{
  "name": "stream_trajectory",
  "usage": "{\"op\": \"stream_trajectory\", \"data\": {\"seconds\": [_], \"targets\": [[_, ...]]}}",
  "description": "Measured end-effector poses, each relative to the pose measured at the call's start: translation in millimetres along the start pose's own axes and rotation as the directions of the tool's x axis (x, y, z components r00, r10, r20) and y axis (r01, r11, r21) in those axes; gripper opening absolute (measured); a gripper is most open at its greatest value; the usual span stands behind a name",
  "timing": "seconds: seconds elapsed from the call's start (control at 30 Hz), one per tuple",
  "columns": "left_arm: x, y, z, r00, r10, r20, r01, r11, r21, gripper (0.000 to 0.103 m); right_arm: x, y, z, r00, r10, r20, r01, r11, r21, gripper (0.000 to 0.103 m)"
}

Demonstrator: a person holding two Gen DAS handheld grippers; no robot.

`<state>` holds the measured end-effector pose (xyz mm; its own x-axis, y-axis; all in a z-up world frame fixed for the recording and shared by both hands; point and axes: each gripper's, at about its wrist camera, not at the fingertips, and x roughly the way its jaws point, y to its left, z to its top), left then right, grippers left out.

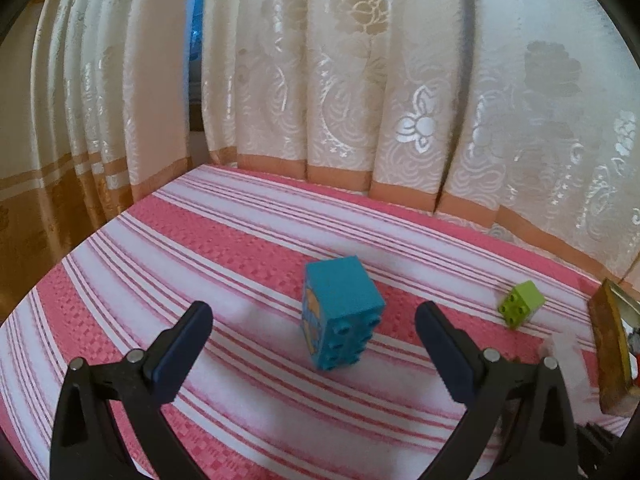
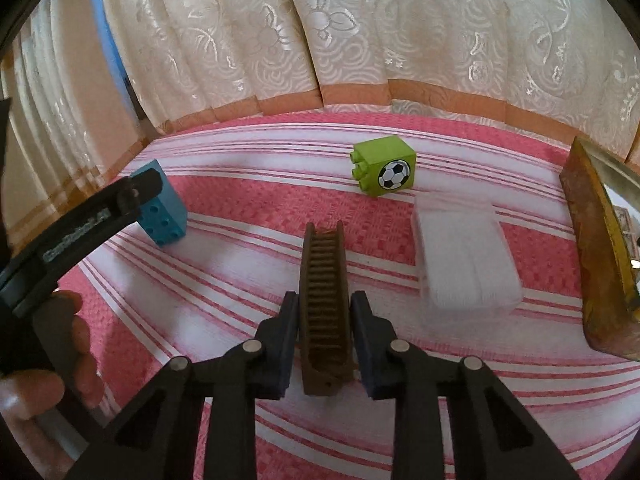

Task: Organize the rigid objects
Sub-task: 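Close the right tool on the brown brush while the left tool reaches the blue brick, then grip and lift the blue lego brick with the left tool while the right tool holds the brush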

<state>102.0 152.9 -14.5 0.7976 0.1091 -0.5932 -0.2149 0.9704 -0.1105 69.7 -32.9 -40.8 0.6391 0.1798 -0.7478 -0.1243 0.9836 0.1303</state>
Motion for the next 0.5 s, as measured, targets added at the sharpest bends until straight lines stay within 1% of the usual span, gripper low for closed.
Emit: {"op": "stream_trajectory", "data": {"seconds": [0.03,0.1,0.17,0.2,0.27,0.33,0.4,0.43,0.47,0.5], "targets": [[4.9,-0.6,1.7,1.0,0.013,-0.014,-0.013,1.0,-0.006,0.1,-0.1,-1.0,-0.3,1.0,0.006,0.001,-0.006,1.0,0.002,0.029],[13.4,-1.4,3.8,0.999,0.029,-0.043,-0.029,0.999,-0.014,0.092,-1.5,-1.7,-1.7,1.0,0.02,0.002,-0.02,1.0,0.003,0.028],[26.0,-1.9,5.4,0.995,0.039,-0.094,-0.041,0.999,-0.022,0.073,-1.2,-4.5,-2.3,0.999,0.046,0.006,-0.046,0.999,0.014,0.028],[32.6,-1.8,5.2,0.992,0.037,-0.125,-0.041,0.999,-0.027,0.07,-1.4,-6.1,-2.8,0.998,0.059,0.011,-0.06,0.998,0.024,0.028],[44.6,-0.3,3.9,0.983,0.009,-0.186,-0.017,0.999,-0.041,0.062,-3.1,-9.3,-3.1,0.997,0.079,0.025,-0.08,0.996,0.044,0.028],[51.8,5.6,1.9,0.974,-0.037,-0.223,0.02,0.997,-0.078,0.058,-6.7,-10.2,-3.1,0.995,0.09,0.046,-0.092,0.994,0.053,0.028],[50.2,10.7,1.2,0.975,-0.061,-0.215,0.038,0.993,-0.111,0.053,-12.9,-11.0,-1.0,0.991,0.106,0.083,-0.111,0.992,0.056,0.028],[49.0,13.5,0.9,0.975,-0.071,-0.21,0.045,0.991,-0.127,0.049,-16.2,-11.5,-0.4,0.988,0.114,0.102,-0.12,0.991,0.056,0.028],[48.1,15.6,0.6,0.975,-0.081,-0.206,0.052,0.989,-0.141,0.041,-20.6,-11.9,0.3,0.984,0.124,0.125,-0.132,0.99,0.055,0.028],[47.7,16.8,0.1,0.974,-0.101,-0.203,0.07,0.986,-0.153,0.036,-25.4,-12.4,1.0,0.979,0.134,0.152,-0.143,0.988,0.054,0.028]]}}
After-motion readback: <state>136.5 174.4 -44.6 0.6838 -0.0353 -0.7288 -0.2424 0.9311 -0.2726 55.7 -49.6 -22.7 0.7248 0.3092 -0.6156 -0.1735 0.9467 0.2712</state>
